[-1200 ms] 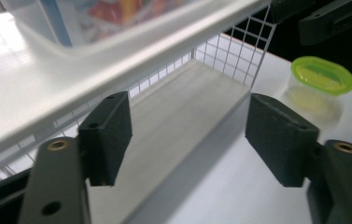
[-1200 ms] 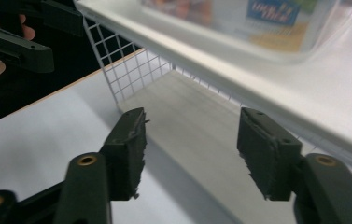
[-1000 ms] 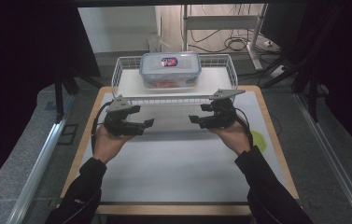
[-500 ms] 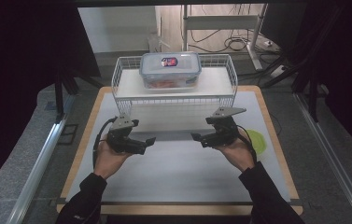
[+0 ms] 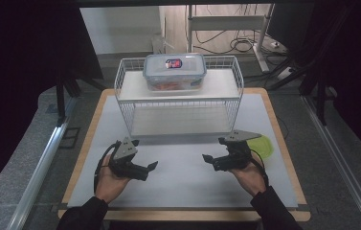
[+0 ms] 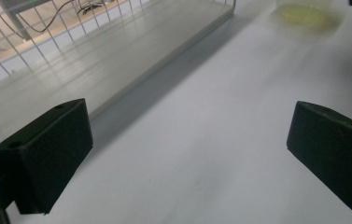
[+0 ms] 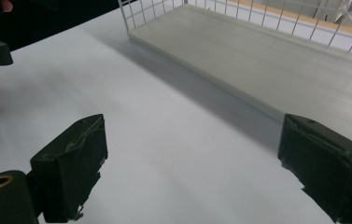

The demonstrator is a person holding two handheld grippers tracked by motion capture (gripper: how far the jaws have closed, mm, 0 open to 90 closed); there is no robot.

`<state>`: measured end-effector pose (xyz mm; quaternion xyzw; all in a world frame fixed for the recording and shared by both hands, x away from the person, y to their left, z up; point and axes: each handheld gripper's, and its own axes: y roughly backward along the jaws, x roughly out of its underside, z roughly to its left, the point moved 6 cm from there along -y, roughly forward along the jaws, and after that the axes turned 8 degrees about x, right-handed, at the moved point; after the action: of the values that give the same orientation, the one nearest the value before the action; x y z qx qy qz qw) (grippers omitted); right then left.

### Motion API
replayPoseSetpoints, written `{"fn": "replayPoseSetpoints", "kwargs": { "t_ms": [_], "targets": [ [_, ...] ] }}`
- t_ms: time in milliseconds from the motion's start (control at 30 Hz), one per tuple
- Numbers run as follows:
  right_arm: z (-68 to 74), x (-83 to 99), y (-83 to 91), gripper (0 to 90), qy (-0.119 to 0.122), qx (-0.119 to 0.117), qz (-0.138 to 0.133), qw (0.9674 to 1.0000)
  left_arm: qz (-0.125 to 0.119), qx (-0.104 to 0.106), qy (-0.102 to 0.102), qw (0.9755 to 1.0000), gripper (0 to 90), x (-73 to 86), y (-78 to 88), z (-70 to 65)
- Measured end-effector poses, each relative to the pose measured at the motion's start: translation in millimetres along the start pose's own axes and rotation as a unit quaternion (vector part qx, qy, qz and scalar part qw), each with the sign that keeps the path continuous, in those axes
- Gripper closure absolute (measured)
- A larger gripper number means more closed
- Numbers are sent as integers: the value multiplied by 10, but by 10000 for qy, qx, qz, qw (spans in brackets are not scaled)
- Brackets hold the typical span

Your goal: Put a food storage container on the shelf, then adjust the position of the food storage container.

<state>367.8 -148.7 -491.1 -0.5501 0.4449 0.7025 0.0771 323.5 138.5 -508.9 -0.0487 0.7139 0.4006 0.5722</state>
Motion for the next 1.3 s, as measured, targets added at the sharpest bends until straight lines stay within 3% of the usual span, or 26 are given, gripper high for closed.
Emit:
{"fn": "replayPoseSetpoints", "kwargs": {
  "t_ms": [267, 500, 600, 767, 867, 933, 1000, 1067, 1100, 1200, 1300],
  "targets": [
    [45, 242, 45, 82, 138, 123, 206, 9996, 156, -3, 138, 9998, 0, 298, 14, -38],
    [9, 324, -13, 76, 277, 288, 408, 9984, 196, -32, 138, 9997, 0, 359, 28, -51],
    [-8, 350, -43, 32, 280, 325, 545, 9976, 157, -57, 103, 9998, 0, 364, 28, -46],
    [-5, 315, -28, 21, 192, 317, 503, 9980, 117, -66, 169, 9998, 0, 372, 41, -26],
    [-73, 255, 36, 133, 169, 531, 438, 9975, 112, -87, 175, 9997, 0, 372, 40, -23],
    [-125, 239, 71, 248, 88, 566, 443, 9974, 137, -82, 177, 9997, 1, 375, 34, -25],
    [-149, 235, 85, 290, 75, 599, 461, 9971, 160, -81, 167, 9997, 1, 378, 31, -23],
    [-244, 219, 134, 437, -18, 691, 497, 9964, 191, -72, 162, 9997, 3, 383, 24, -26],
    [-244, 219, 134, 437, -18, 691, 497, 9964, 191, -72, 162, 9997, 4, 383, 24, -26],
    [-363, 203, 195, 617, -26, 800, 516, 9955, 241, -77, 171, 9995, 7, 394, 14, -24],
    [-432, 192, 227, 685, -75, 876, 476, 9950, 268, -85, 163, 9995, 7, 399, 7, -24]
  ]
}}
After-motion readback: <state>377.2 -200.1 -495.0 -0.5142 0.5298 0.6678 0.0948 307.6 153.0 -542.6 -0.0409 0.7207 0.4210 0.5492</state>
